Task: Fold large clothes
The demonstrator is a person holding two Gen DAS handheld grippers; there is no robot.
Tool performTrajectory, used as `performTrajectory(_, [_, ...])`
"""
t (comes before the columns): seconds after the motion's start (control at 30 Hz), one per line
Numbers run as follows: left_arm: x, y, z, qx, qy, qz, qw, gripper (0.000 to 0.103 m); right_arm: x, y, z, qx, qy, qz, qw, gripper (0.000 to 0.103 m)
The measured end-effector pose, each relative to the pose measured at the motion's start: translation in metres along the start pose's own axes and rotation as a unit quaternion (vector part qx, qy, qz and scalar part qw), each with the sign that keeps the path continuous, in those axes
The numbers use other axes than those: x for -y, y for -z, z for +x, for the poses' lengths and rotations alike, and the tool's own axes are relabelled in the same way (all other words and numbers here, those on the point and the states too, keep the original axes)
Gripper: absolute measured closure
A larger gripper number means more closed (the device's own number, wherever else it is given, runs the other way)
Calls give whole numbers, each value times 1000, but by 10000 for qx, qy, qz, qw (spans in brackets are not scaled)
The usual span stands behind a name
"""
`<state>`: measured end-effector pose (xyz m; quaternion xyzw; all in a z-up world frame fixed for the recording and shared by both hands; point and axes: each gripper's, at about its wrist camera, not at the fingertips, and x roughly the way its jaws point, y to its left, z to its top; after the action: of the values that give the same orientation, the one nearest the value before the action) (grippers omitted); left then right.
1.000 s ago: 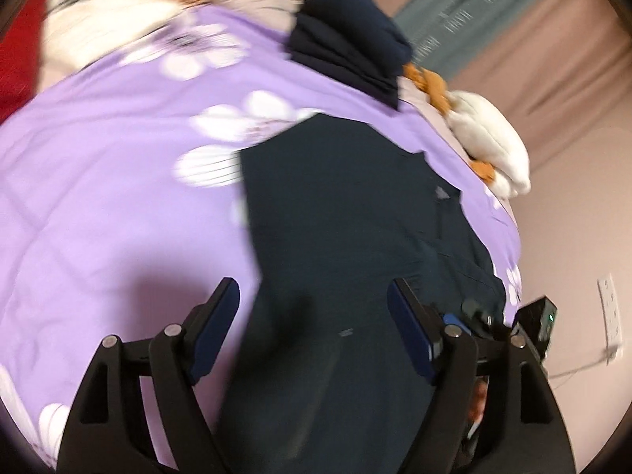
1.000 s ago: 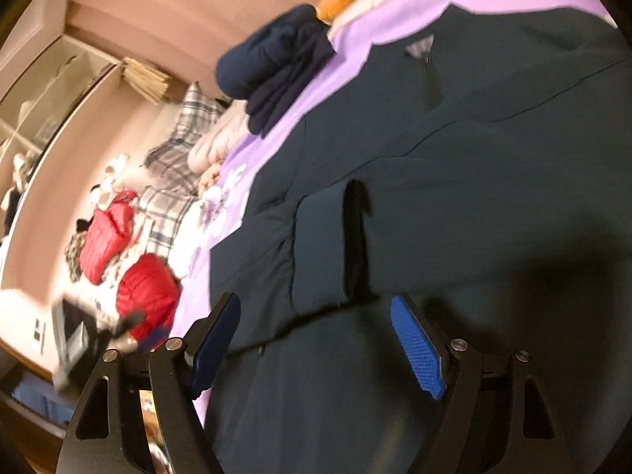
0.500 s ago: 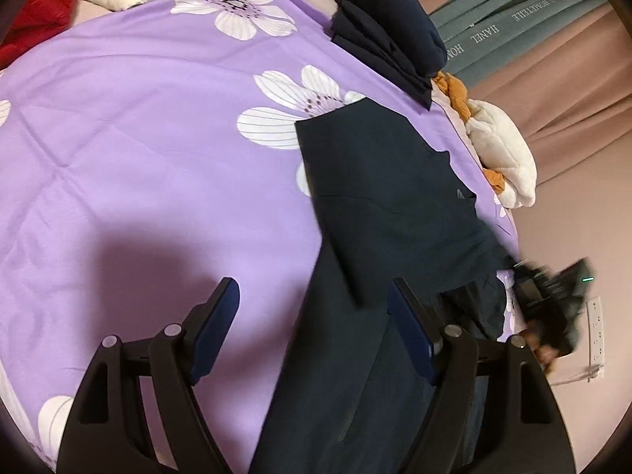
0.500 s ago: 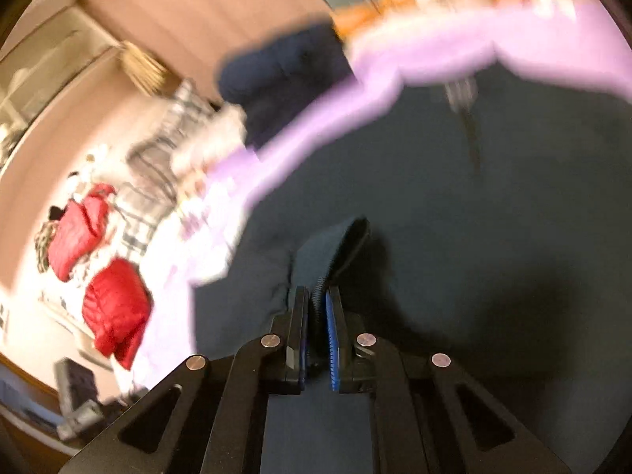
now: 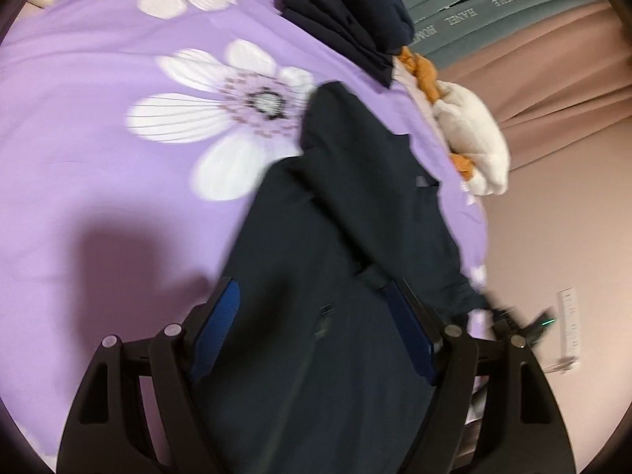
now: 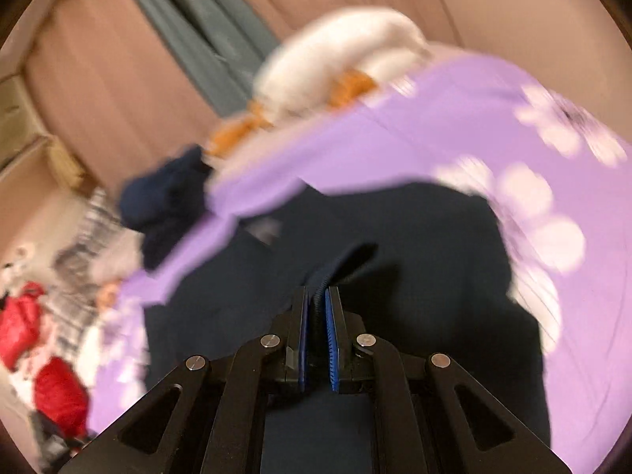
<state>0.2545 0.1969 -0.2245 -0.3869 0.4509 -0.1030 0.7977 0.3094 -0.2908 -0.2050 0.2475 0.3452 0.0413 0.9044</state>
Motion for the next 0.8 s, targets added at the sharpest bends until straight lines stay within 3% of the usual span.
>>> performTrajectory(0.13, [12, -23, 41, -94, 512, -416, 9978, 26, 24, 19, 17, -300, 120, 394, 9987, 93])
performTrajectory(0.33, [10, -50, 99, 11, 326, -833, 9960, 30, 22, 22, 14, -387, 139, 198, 9990, 93])
performTrajectory(0.4, [7, -56, 110, 127, 88, -885, 9960, 49, 15, 20, 15, -416, 156, 96, 9990, 93])
performTrajectory(0.47, [0, -62, 114, 237, -106, -984, 9948, 89, 10, 19, 11, -370, 202, -97, 9991, 93])
performTrajectory(0.5, [-2, -63, 114, 302, -166, -1020, 9942, 92, 9, 20, 9, -306, 222, -159, 9992, 93])
performTrajectory(0.6, [-8, -65, 104, 737, -658, -882, 9912, 92, 6, 25, 6, -178, 126, -246, 9995, 93])
performTrajectory(0.67, [-14, -65, 99, 854, -760, -884, 9895, 92, 4, 34, 16, -378, 366, -404, 9978, 93])
performTrajectory(0.73, [-14, -64, 100, 724, -865, -691, 9912, 91, 3, 46, 25, -560, 720, -632, 9938, 93])
performTrajectory(0.8, [-6, -64, 99, 439, -1031, -159, 9936, 90, 6, 51, 26, -534, 832, -765, 9922, 93])
